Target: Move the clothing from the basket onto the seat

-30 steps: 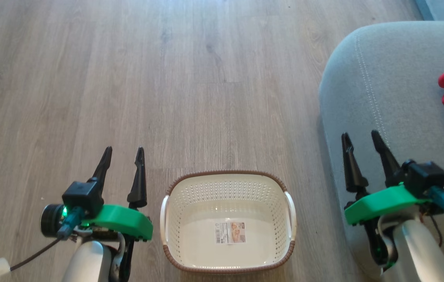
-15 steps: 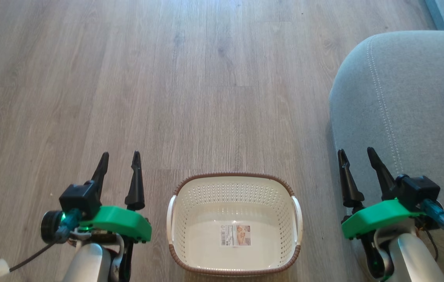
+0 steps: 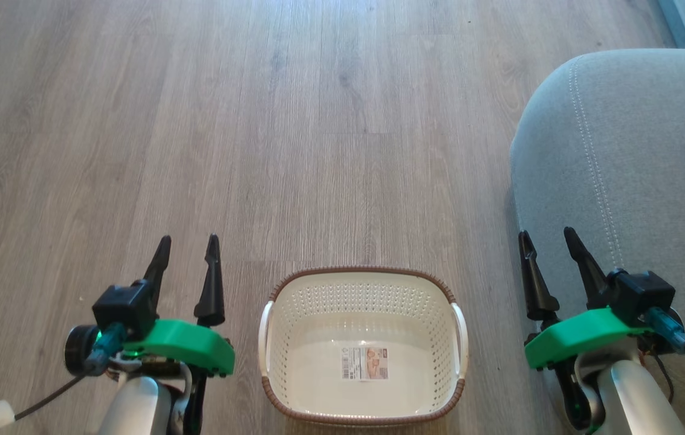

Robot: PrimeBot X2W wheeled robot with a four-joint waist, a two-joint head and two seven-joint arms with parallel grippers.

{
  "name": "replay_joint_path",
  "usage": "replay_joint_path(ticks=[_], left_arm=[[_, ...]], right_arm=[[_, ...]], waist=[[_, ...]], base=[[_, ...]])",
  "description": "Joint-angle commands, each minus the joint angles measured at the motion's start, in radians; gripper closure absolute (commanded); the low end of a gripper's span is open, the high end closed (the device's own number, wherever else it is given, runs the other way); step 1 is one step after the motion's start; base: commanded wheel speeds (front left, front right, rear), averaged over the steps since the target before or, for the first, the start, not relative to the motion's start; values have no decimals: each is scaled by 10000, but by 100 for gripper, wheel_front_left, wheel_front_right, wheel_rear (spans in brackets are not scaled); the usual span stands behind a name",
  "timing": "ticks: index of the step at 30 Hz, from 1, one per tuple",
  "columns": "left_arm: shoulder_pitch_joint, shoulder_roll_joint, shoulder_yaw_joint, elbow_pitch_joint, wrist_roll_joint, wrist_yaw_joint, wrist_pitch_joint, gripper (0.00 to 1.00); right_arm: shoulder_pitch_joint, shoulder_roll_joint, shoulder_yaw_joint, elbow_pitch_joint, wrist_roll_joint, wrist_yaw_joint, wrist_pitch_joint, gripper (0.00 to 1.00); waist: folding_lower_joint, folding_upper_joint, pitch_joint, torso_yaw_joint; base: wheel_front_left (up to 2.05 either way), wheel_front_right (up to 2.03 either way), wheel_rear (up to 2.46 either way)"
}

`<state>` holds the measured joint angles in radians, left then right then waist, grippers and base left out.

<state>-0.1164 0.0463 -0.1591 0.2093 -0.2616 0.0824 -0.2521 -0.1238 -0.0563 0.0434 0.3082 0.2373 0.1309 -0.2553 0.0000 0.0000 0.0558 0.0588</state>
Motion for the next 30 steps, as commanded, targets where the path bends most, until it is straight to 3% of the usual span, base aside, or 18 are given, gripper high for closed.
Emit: replay_joint_path(ticks=[1,10,29,30], left_arm=[[-97,40,371,-288,-27,-49,-97,0],[-36,39,353,-285,-145,-516,-97,0],[-2,39,522,-289,-567,-768,-97,0],[210,2,157,44,-554,-723,0,100]], right_arm=[[-211,58,273,-270,-35,-2,-65,0],[-212,59,327,-274,-95,-2,-65,0],[-210,60,311,-354,-183,-2,-65,0],[0,6,65,-17,-96,0,0,100]], waist=[[0,0,-16,-11],[0,0,-68,-73],[0,0,-55,-154],[0,0,-54,-157]], base=[[0,0,0],[0,0,0],[0,0,0],[0,0,0]])
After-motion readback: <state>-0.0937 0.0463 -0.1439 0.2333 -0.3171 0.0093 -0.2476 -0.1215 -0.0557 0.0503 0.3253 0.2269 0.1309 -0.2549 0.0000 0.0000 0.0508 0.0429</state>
